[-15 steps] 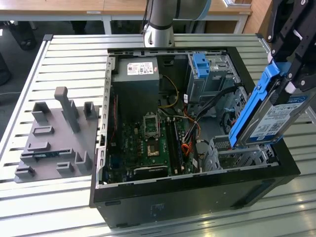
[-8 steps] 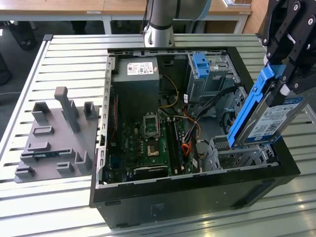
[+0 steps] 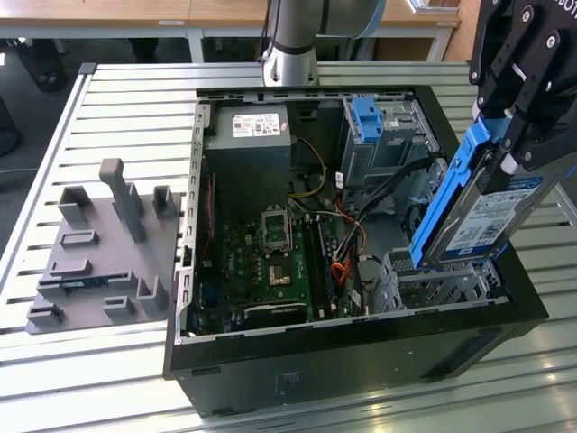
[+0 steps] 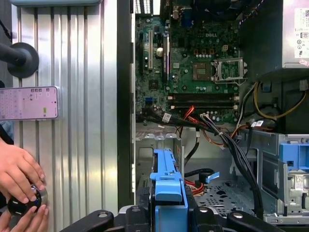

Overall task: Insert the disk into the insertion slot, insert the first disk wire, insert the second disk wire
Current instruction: 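Insert the disk into the insertion slot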

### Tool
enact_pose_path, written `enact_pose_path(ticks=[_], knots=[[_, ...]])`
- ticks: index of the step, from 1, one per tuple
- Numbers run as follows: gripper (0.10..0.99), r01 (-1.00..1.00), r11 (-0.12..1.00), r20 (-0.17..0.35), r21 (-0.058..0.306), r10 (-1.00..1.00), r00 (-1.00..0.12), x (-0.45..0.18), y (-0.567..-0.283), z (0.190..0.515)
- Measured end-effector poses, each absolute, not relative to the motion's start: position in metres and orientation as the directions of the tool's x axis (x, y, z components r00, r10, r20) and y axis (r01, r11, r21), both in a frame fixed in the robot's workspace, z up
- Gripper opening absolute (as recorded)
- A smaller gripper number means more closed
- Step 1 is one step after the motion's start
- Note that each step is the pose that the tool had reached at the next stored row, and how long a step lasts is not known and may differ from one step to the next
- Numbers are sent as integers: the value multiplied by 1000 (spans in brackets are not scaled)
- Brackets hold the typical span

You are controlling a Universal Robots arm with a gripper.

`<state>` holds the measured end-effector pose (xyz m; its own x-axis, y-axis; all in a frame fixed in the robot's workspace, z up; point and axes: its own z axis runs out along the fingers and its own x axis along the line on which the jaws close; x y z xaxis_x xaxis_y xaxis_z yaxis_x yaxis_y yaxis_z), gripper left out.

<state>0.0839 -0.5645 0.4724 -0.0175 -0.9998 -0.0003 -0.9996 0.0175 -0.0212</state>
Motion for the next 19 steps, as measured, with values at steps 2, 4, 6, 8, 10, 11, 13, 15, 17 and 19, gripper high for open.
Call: enact_pose_path(ticks=[2, 4, 6, 8, 10, 11, 13, 15, 17, 19], knots=[[365, -1000, 17, 0, -21, -1000, -17, 82, -563, 471], [365, -1000, 18, 0, -21, -1000, -18, 79, -562, 469], [365, -1000, 18, 0, -21, -1000, -18, 78, -561, 467], [365, -1000, 18, 0, -21, -1000, -18, 77, -559, 465], [365, -1000, 17, 0, -21, -1000, -17, 77, -558, 463], [365, -1000, 17, 0, -21, -1000, -17, 77, -558, 462], [365, -1000, 17, -1, -21, -1000, -17, 76, -557, 459], [365, -1000, 16, -1, -21, -1000, -16, 76, -556, 457], [365, -1000, 15, -1, -21, -1000, -15, 76, -554, 454], [365, -1000, 14, -1, -21, -1000, -14, 76, -553, 452]])
